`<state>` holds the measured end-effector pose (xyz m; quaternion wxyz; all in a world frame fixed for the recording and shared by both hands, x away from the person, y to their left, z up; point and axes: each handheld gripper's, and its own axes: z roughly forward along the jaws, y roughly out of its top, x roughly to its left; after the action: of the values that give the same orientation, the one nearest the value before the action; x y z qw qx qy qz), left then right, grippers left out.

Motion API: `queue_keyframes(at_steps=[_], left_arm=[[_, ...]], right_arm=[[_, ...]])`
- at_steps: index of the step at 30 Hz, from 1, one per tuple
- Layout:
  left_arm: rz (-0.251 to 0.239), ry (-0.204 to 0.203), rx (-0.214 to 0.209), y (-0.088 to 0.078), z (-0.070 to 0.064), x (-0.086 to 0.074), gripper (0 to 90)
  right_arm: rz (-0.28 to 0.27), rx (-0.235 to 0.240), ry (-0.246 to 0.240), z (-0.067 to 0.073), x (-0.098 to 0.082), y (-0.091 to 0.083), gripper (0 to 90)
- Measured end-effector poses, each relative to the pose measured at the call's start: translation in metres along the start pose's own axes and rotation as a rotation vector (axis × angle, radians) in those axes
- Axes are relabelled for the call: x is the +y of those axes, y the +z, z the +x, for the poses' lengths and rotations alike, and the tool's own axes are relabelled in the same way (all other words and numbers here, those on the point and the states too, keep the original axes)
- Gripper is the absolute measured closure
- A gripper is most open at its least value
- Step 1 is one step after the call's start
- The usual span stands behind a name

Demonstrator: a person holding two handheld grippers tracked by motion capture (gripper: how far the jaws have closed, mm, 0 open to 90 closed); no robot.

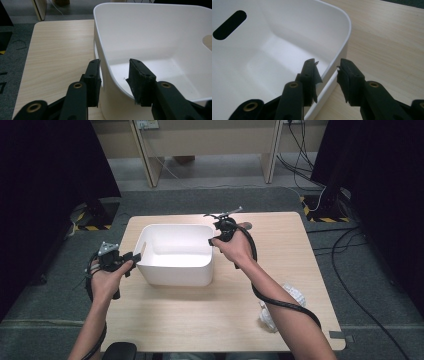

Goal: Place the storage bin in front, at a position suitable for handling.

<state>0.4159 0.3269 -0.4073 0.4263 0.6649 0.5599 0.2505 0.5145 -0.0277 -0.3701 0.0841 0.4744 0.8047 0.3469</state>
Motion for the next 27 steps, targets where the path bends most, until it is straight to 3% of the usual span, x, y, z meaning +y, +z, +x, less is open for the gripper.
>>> queue_keyframes(at_steps=[5,9,15,27], left_arm=[[0.019,0.016,0.007,0.007,-0.003,0.001,63.7],[0.030,0.042,0.028,0.012,-0.004,0.002,66.4],[0.038,0.054,0.027,0.016,-0.007,0.003,68.4],[0.069,0.109,0.016,0.033,-0.022,0.009,71.0]], right_arm=[[0.030,-0.019,-0.019,0.005,0.001,0.006,67.6],[0.030,-0.027,-0.022,0.007,0.000,0.005,68.2],[0.043,-0.046,-0.033,0.008,-0.003,0.002,68.2],[0.093,-0.076,-0.035,0.007,-0.017,-0.019,66.9]])
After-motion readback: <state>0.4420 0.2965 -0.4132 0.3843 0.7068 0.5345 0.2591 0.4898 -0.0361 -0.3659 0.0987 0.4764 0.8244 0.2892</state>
